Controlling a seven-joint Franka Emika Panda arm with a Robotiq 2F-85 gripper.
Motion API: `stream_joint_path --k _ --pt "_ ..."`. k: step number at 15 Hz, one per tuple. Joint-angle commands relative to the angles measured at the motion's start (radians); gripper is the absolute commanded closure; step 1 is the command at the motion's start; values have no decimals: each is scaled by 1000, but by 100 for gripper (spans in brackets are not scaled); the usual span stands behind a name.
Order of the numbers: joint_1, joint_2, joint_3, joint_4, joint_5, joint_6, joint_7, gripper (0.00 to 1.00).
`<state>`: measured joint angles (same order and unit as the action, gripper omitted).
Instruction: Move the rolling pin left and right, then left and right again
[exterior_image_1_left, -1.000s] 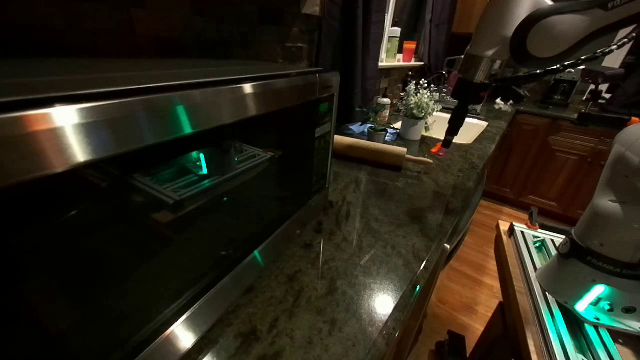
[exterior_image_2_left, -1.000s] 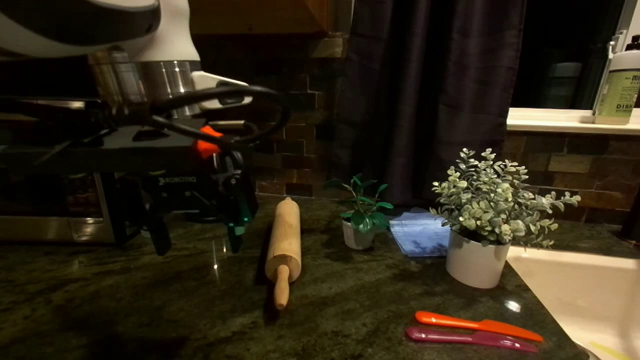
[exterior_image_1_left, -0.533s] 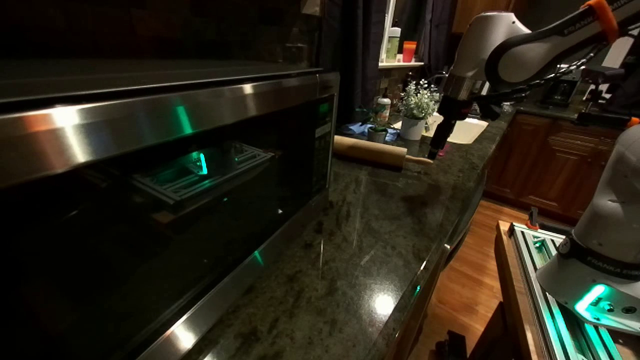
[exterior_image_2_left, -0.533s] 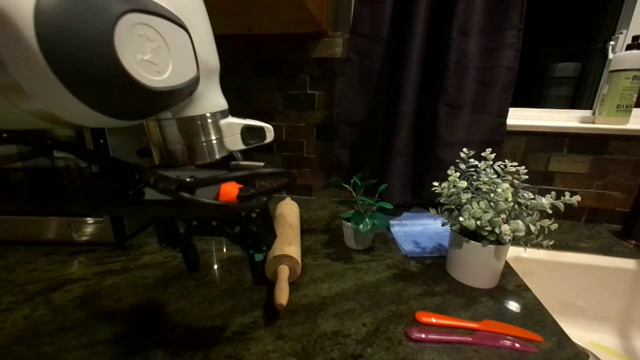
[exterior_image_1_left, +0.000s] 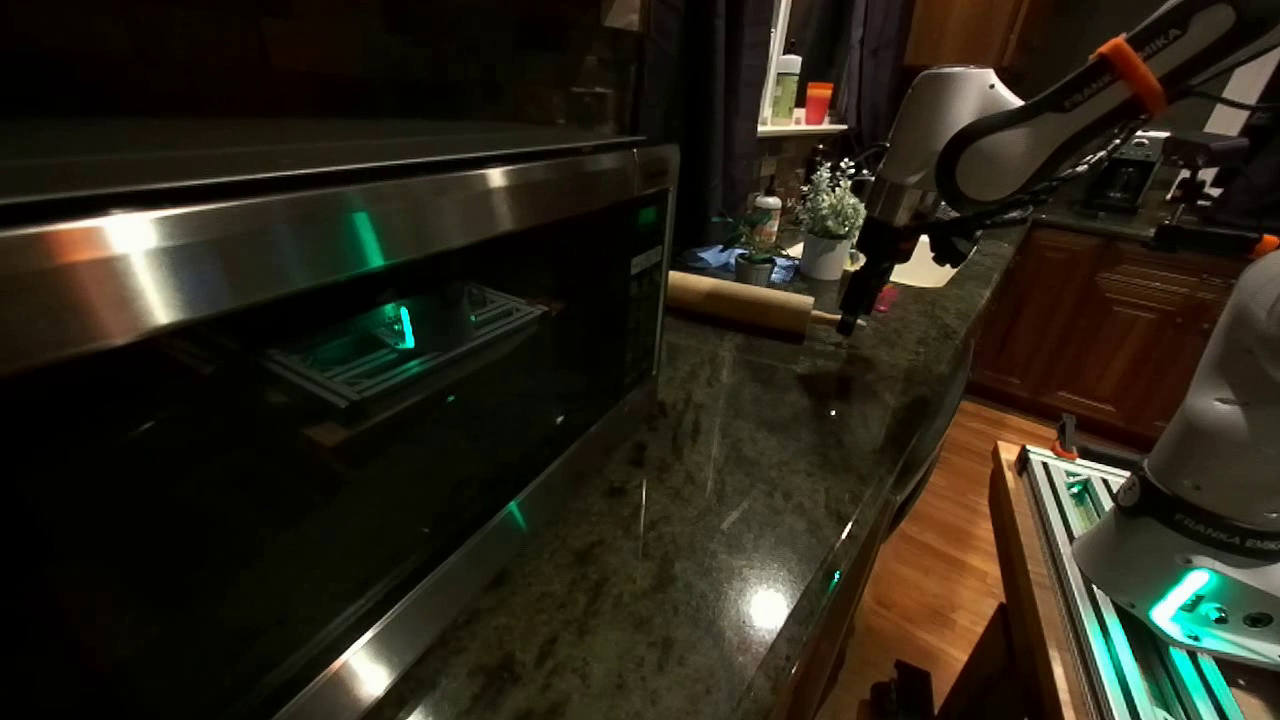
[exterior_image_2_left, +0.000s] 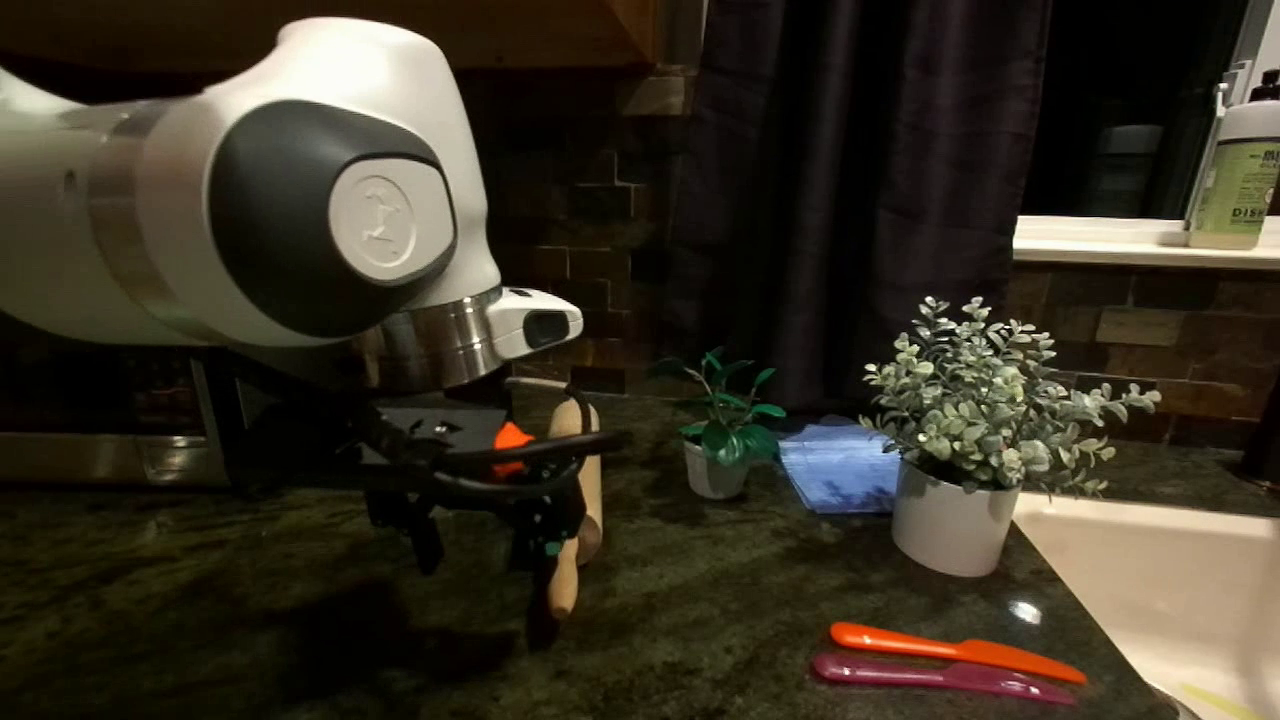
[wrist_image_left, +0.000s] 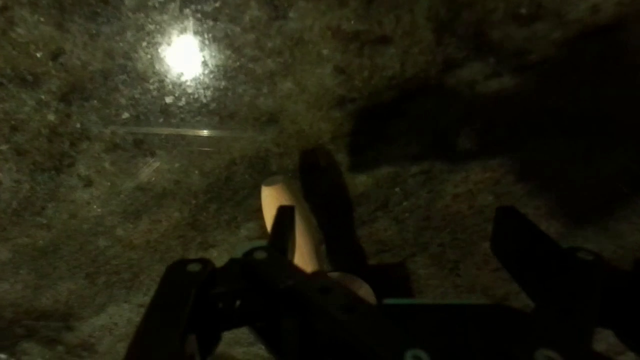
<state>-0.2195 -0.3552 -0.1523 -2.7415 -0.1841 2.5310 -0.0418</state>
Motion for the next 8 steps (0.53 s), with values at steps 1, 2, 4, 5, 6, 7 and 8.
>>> stream_joint_path --k 1,2,4,5,6,7,8 --pt "-7 62 -6 33 5 54 5 0" --pt "-9 72 -6 40 3 64 6 0" --pt "-12 92 -8 55 1 74 5 0" --pt "-12 101 -8 62 -1 77 4 8" --pt "-13 110 -9 68 -4 78 4 26" --pt "-12 121 -9 76 -3 79 4 35" --pt "-13 130 -10 84 -3 78 3 42"
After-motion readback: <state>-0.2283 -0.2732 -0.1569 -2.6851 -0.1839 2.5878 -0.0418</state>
